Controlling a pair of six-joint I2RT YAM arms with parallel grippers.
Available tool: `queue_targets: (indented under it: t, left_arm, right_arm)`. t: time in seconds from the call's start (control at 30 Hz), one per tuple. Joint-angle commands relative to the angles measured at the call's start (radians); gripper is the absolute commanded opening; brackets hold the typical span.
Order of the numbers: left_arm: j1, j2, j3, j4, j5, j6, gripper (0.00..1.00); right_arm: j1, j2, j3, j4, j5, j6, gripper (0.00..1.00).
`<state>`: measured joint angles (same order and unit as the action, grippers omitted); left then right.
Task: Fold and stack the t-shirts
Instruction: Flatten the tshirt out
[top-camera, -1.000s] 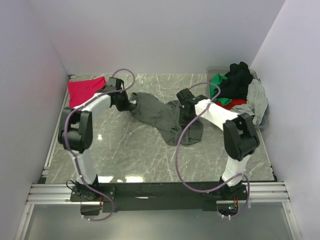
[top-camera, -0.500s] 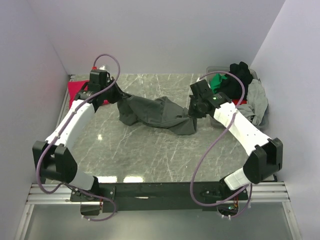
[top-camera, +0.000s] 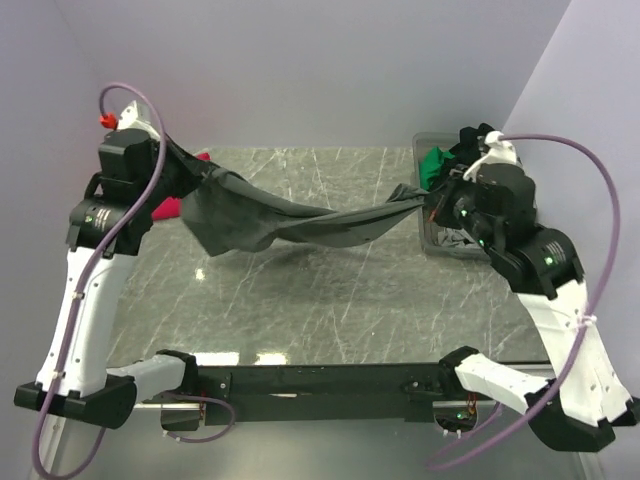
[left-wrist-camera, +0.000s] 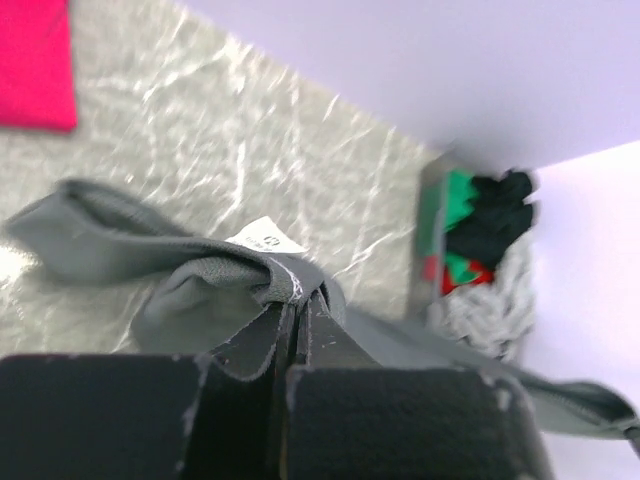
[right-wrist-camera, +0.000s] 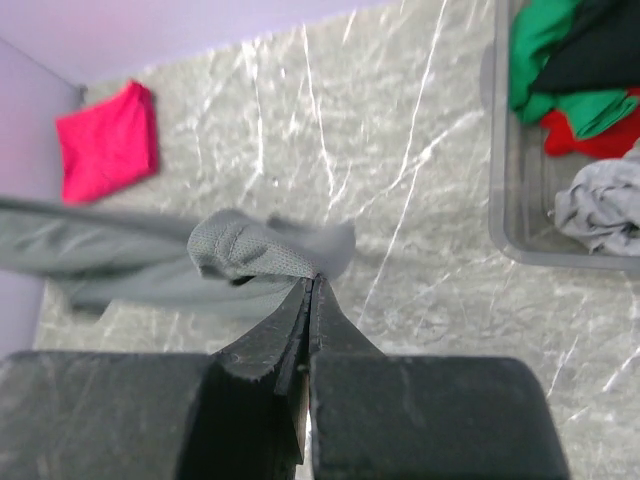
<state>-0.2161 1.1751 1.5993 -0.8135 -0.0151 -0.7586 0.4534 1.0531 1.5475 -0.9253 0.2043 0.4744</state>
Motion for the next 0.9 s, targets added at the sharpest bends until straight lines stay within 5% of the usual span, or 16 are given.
queue_targets:
  t: [0.0,0.23,0.3,0.33,0.4,0.43,0.53,0.73,0.87]
  left_arm:
    - [0.011,0.037,0.050,-0.018,-0.007,-0.031,0.00]
    - [0.049,0.462,0.114,0.125,0.170,0.073,0.01]
    - [0.050,0.570,0.172,0.110,0.161,0.103,0.18]
    - [0.050,0.669,0.244,0.091,0.147,0.134,0.38]
    - [0.049,0.737,0.283,0.059,0.150,0.154,0.52]
    - [0.046,0.761,0.277,0.056,0.146,0.160,0.62]
    - [0.032,0.677,0.115,0.108,0.119,0.165,0.71]
    - [0.029,0.419,-0.327,0.264,0.057,0.151,0.59]
    - [0.030,0.397,-0.418,0.275,0.027,0.160,0.48]
  right_arm:
    - [-0.005,0.008,0.037,-0.009,0.046,-0.014,0.00]
    - [-0.025,0.207,-0.090,0.149,0.066,-0.014,0.00]
    - [-0.038,0.273,-0.130,0.186,0.063,-0.013,0.00]
    - [-0.045,0.341,-0.145,0.216,0.061,-0.008,0.00]
    - [-0.055,0.412,-0.167,0.233,0.046,-0.008,0.01]
    - [-0.056,0.479,-0.168,0.236,0.023,-0.010,0.06]
    - [-0.058,0.568,-0.176,0.226,-0.023,-0.016,0.39]
    - [-0.058,0.547,-0.260,0.270,-0.077,-0.002,0.45]
    - [-0.058,0.544,-0.273,0.263,-0.105,0.003,0.45]
